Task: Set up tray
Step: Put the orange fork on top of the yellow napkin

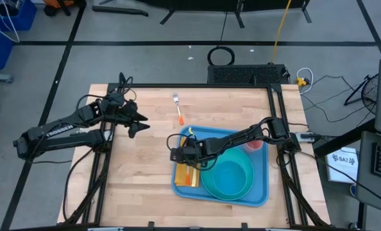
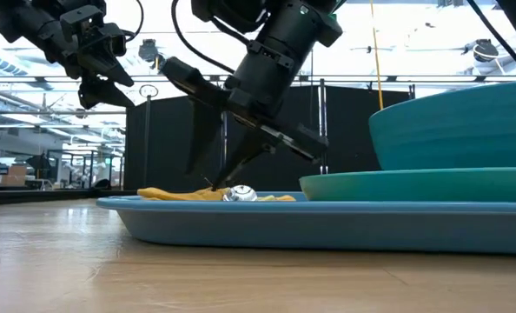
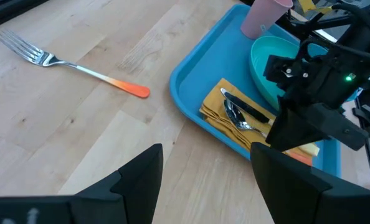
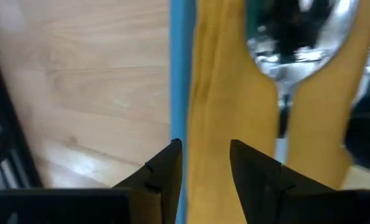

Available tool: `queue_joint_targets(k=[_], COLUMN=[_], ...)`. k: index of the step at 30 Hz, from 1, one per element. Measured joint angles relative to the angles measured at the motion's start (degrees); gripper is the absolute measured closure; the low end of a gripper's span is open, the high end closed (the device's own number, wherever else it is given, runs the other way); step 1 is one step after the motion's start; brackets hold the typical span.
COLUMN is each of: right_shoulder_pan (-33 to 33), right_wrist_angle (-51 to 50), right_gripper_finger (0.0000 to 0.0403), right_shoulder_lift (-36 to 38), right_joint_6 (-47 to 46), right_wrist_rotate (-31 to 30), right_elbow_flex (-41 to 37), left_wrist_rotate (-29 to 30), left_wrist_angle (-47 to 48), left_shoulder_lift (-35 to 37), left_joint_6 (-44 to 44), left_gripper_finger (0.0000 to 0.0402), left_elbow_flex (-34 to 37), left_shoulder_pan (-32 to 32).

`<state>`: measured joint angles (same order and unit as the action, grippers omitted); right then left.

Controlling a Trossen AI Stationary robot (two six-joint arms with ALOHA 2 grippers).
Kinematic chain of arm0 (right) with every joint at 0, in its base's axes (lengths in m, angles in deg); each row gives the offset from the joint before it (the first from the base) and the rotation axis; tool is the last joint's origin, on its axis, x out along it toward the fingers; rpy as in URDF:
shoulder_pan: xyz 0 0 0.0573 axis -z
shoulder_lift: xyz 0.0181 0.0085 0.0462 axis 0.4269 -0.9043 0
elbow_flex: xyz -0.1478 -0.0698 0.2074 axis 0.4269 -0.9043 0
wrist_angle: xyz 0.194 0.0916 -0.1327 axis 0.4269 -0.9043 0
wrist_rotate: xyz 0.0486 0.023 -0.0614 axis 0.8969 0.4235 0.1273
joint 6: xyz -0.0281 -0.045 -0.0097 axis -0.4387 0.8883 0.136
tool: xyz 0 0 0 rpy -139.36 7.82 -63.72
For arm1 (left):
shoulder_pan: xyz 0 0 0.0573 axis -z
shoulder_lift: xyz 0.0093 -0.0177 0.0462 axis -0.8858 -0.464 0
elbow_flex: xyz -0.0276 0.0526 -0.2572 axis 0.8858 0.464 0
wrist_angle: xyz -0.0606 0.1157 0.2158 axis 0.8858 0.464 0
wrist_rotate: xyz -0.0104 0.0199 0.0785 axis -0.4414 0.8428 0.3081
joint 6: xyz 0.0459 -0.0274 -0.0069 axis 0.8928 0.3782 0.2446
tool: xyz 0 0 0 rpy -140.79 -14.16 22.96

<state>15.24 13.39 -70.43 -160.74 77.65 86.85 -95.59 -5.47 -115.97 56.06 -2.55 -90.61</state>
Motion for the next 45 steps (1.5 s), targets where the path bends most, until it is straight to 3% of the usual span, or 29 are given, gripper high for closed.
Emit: queue_joint_targets(k=[4,9,12,15,21,24,29,37,40,45], right_shoulder_pan=[0.2,2.0,4.4,7.5,15.3,18.9,26.2,29.9,31.6,33.0], right_wrist_angle=[4.0,11.7,16.5,27.3,50.8,56.7,49.2,28.6,20.7,11.1], right_gripper_finger=[0.0276,0.0275,0.0278,0.0281,0.0284,0.0292,0.031,0.0332,0.0313,0.0246], right_shoulder_lift=[0.0,1.1,2.4,2.6,2.5,2.6,2.5,3.5,3.5,3.6], right_joint_6=[0.5,5.2,14.5,26.1,43.3,45.0,40.6,44.2,46.4,52.1], right_wrist_rotate=[-0.5,-7.7,-13.9,-17.7,-17.7,-16.5,-3.7,-1.7,1.4,4.9], right_elbow_flex=[0.0,0.0,-0.1,0.0,0.0,0.1,0.0,1.0,3.3,6.8], left_wrist_rotate=[0.0,0.0,0.0,0.1,1.8,2.8,3.1,3.1,3.1,4.4], left_wrist_angle=[0.0,0.0,0.0,0.0,0.0,0.0,0.0,0.1,0.1,0.0], left_shoulder_lift=[0.0,0.0,0.0,0.0,0.0,0.0,0.0,0.0,0.0,0.0], left_joint_6=[0.0,0.0,0.0,0.0,-0.9,-1.0,-1.9,-2.3,-2.3,-2.2], left_gripper_finger=[0.0156,0.0156,0.0156,0.0156,0.0156,0.0156,0.0156,0.0156,0.0156,0.0156], left_elbow_flex=[0.0,0.0,0.0,0.0,0.0,0.0,0.0,0.0,0.0,0.0], left_shoulder_pan=[0.0,0.0,0.0,0.0,0.0,0.0,0.0,0.0,0.0,0.0])
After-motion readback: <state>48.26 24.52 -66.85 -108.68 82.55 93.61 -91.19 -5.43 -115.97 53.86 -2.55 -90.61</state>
